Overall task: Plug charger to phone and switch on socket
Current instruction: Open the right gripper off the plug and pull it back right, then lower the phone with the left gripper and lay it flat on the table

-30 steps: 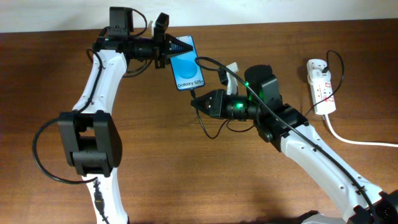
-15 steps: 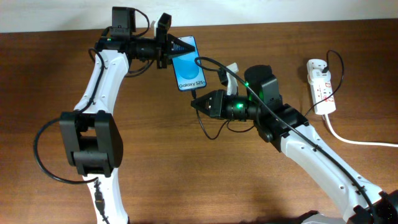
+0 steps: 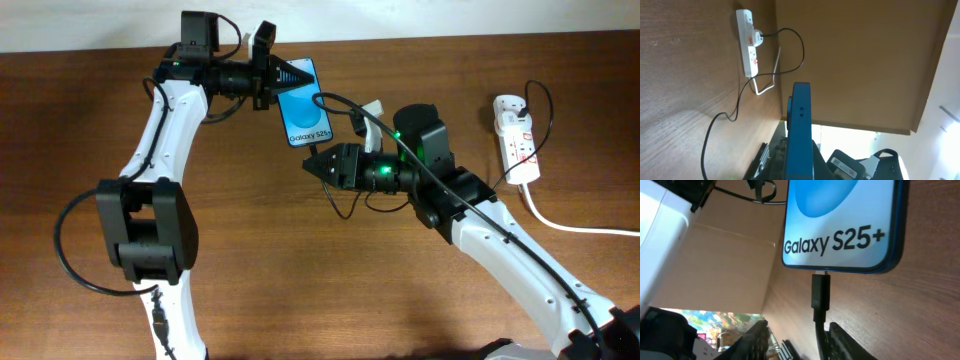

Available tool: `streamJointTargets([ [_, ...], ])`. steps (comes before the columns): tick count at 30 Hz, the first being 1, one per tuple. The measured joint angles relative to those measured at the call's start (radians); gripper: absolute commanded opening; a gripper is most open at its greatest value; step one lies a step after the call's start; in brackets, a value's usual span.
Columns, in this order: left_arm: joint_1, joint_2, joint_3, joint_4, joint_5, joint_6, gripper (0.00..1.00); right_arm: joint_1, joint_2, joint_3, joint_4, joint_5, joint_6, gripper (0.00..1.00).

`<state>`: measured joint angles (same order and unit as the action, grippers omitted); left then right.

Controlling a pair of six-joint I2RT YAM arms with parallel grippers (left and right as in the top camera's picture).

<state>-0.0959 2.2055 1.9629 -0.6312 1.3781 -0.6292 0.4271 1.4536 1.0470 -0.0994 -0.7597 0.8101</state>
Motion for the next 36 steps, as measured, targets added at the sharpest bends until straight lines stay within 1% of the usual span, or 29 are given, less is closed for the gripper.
streamJointTargets([
  [4,0.001,0.0,0.0,-0.001,-0.001,0.027,0.0,-0.025,0.0,0.0,-0.001,-0.024,-0.003,0.52],
  [7,0.005,0.0,0.0,-0.008,0.005,0.081,0.0,-0.106,0.002,0.0,-0.002,-0.051,-0.01,0.57],
  [11,0.008,0.0,0.0,-0.008,0.005,0.134,0.0,-0.217,0.005,0.0,-0.008,-0.098,-0.031,0.59],
  [12,0.008,0.0,0.0,-0.011,0.003,0.145,0.0,-0.24,0.005,0.0,-0.014,-0.105,-0.037,0.61],
  [15,0.007,0.0,0.002,-0.072,-0.019,0.188,0.0,-0.29,0.005,0.0,-0.069,-0.119,-0.073,0.63],
  [17,0.006,0.0,0.004,-0.182,-0.086,0.233,0.0,-0.31,0.005,0.0,-0.117,-0.121,-0.106,0.63],
  [20,0.004,0.0,0.005,-0.338,-0.239,0.29,0.0,-0.315,0.006,0.0,-0.182,-0.103,-0.151,0.64],
  [23,-0.003,0.0,0.003,-0.424,-0.394,0.355,0.0,-0.315,0.006,0.0,-0.228,-0.075,-0.193,0.64],
  [26,-0.016,0.0,0.003,-0.462,-0.528,0.424,0.0,-0.315,0.006,0.0,-0.251,-0.057,-0.228,0.64],
  [29,-0.031,0.0,0.003,-0.472,-0.646,0.461,0.0,-0.315,0.006,0.0,-0.272,-0.044,-0.25,0.64],
  [32,-0.04,0.0,0.003,-0.472,-0.703,0.481,0.0,-0.315,0.006,0.0,-0.298,-0.03,-0.264,0.63],
  [36,-0.042,0.031,0.004,-0.472,-0.701,0.492,0.0,-0.315,0.006,0.0,-0.321,-0.011,-0.28,0.63],
])
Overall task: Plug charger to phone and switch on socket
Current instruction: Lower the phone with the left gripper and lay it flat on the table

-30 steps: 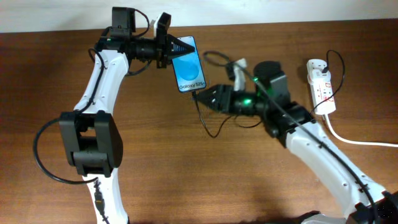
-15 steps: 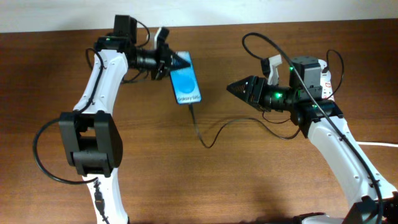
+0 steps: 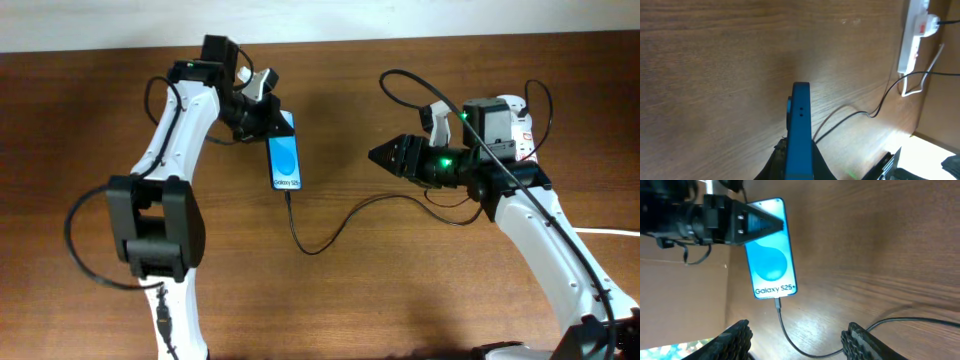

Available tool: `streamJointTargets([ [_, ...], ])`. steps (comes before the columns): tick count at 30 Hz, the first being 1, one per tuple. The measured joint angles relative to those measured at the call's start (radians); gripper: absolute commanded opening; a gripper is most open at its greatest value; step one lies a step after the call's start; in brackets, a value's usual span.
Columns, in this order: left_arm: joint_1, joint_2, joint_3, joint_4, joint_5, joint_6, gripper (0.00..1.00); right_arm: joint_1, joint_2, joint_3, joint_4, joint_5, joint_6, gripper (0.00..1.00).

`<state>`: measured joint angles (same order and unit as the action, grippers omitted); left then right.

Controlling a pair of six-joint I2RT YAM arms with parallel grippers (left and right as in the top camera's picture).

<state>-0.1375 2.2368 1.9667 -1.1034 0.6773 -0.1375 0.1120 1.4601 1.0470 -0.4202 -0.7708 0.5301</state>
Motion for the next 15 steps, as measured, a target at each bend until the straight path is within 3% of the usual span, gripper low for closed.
streamJointTargets([
  [7,0.0,0.137,0.0,-0.001,0.033,0.004,0.0,0.0,0.0,0.0,-0.004,0.013,-0.011,0.63],
  [15,0.0,0.149,0.0,-0.005,0.005,0.004,0.01,0.0,0.0,0.0,-0.003,0.015,-0.011,0.63],
])
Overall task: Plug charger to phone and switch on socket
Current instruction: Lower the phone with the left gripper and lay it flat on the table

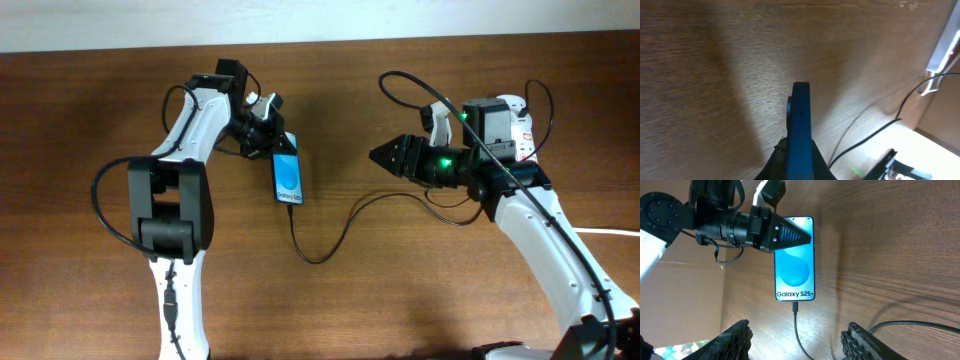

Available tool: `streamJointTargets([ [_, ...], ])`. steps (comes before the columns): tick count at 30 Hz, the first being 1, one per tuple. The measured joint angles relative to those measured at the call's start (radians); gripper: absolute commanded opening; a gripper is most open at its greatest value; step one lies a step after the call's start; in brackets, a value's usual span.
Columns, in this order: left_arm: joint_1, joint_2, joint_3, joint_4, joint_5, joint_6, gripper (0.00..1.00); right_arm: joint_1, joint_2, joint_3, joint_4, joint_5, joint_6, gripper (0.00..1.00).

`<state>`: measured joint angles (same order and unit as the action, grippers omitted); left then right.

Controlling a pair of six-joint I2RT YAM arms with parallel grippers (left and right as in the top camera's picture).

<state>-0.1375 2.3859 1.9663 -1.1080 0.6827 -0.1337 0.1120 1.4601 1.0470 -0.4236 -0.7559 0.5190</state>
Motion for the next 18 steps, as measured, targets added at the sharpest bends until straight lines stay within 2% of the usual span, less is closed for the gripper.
streamJointTargets([
  [18,-0.046,0.001,0.0,-0.004,-0.134,0.0,0.02,0.0,0.0,0.0,-0.009,0.0,0.0,0.63],
])
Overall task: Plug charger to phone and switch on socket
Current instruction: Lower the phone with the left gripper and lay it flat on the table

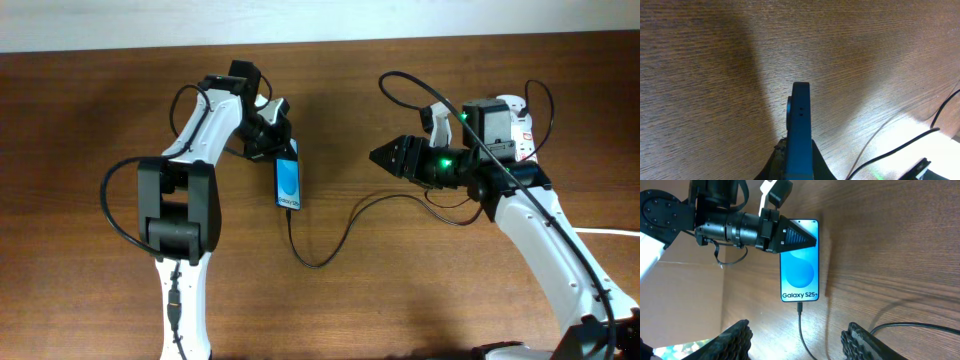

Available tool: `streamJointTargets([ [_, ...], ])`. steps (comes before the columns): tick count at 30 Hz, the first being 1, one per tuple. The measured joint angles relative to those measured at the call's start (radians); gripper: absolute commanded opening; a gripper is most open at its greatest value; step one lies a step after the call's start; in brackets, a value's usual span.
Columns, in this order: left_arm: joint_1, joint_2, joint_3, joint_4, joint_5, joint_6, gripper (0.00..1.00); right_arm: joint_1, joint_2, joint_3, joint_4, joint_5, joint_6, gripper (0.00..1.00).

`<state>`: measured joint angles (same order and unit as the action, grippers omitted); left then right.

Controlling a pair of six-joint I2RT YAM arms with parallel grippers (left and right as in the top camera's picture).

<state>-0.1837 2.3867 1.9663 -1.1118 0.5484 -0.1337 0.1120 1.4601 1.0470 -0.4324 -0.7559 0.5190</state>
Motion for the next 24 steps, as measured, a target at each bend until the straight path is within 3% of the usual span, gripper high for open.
streamJointTargets([
  [4,0.0,0.016,0.0,0.0,-0.002,0.0,0.06,0.0,0.0,0.0,-0.002,0.0,0.0,0.63],
  [7,0.0,0.034,0.0,-0.007,0.0,-0.002,0.24,0.0,0.0,0.0,-0.002,0.0,0.0,0.63],
  [9,0.0,0.034,0.0,-0.005,-0.002,-0.001,0.28,0.0,0.0,0.0,-0.002,0.0,0.0,0.63],
  [24,0.0,0.034,0.001,-0.04,-0.065,-0.001,0.33,0.0,0.0,0.0,-0.002,0.0,0.001,0.63],
])
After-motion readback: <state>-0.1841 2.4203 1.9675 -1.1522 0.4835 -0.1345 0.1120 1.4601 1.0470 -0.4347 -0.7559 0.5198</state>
